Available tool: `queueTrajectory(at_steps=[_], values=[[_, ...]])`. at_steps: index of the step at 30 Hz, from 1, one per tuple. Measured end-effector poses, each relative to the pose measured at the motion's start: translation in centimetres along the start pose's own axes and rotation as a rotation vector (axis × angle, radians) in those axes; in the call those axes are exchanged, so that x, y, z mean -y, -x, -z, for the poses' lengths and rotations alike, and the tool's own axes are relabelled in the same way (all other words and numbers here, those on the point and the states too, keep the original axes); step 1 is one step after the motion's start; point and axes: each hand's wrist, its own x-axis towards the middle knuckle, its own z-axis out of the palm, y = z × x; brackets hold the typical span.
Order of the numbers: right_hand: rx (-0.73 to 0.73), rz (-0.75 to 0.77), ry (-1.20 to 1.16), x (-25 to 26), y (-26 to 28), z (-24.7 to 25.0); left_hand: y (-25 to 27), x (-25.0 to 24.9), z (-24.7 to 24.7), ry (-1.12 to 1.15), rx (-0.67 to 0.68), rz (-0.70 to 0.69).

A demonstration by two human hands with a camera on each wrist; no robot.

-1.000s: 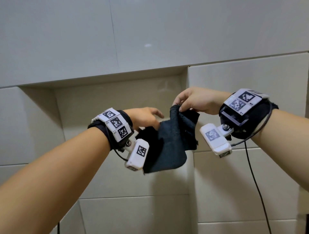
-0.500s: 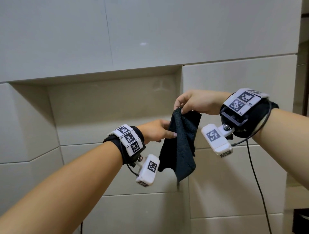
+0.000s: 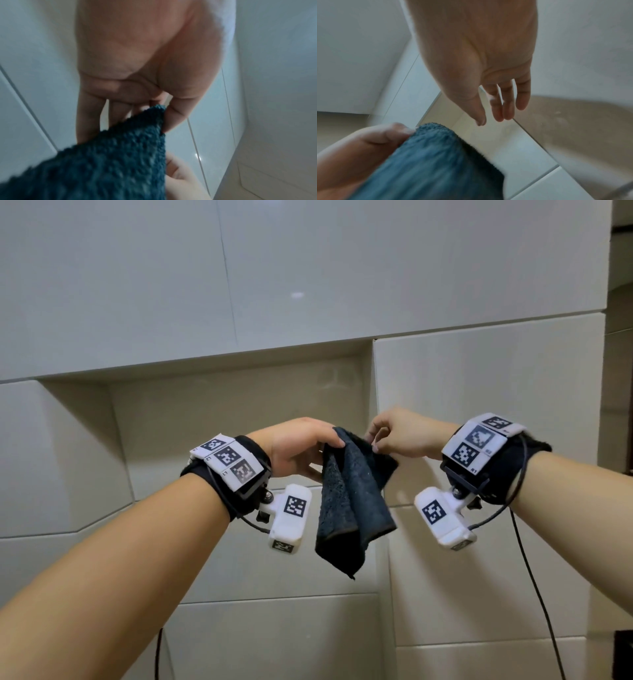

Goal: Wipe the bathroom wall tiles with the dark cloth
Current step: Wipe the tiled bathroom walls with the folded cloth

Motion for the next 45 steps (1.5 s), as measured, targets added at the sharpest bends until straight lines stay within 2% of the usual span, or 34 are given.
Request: queueTrajectory(at_steps=[4,9,15,18,20,23,25,31,34,37,39,45], values=[[0.026,-0.023,-0.087,0.2,0.7,-0.3,0.1,-0.6,0.2,0.087,-0.121,0.080],[0.099,-0.117,-0.207,0.6,1.3,-0.6,0.3,-1.0,0.5,0.153,-0.298,0.074],[0.208,-0.279,-0.314,1.2,2.3,-0.9,1.1,-1.4,1.2,0.208,-0.398,0.022],[0.263,-0.328,-0.571,1.4,2.4,-1.1,1.5,-1.7,1.8,0.218,-0.407,0.001],[0.209,-0.330,-0.777,1.7,2.4,-1.2,1.8,-1.9,2.1,0.234,-0.403,-0.013],[-0.010,-0.289,-0.962,1.9,1.8,-1.2,2.1,-2.2,2.7,0.267,-0.405,-0.021],[-0.096,-0.291,-1.067,2.1,1.5,-1.1,2.3,-2.4,3.0,0.284,-0.421,-0.007],[-0.142,-0.271,-1.229,3.0,1.0,-1.2,2.6,-2.6,3.6,0.296,-0.433,0.012],[-0.214,-0.210,-1.200,3.0,0.6,-1.2,2.6,-2.5,3.8,0.250,-0.468,0.022],[-0.309,-0.114,-0.945,3.0,0.2,-0.9,2.4,-2.4,4.0,0.125,-0.530,0.052],[-0.306,-0.056,-0.754,3.1,0.1,-0.6,2.1,-2.3,4.3,0.053,-0.570,0.057],[-0.413,0.055,-0.394,3.7,-0.3,0.7,1.1,-2.2,5.3,-0.059,-0.635,-0.011]])
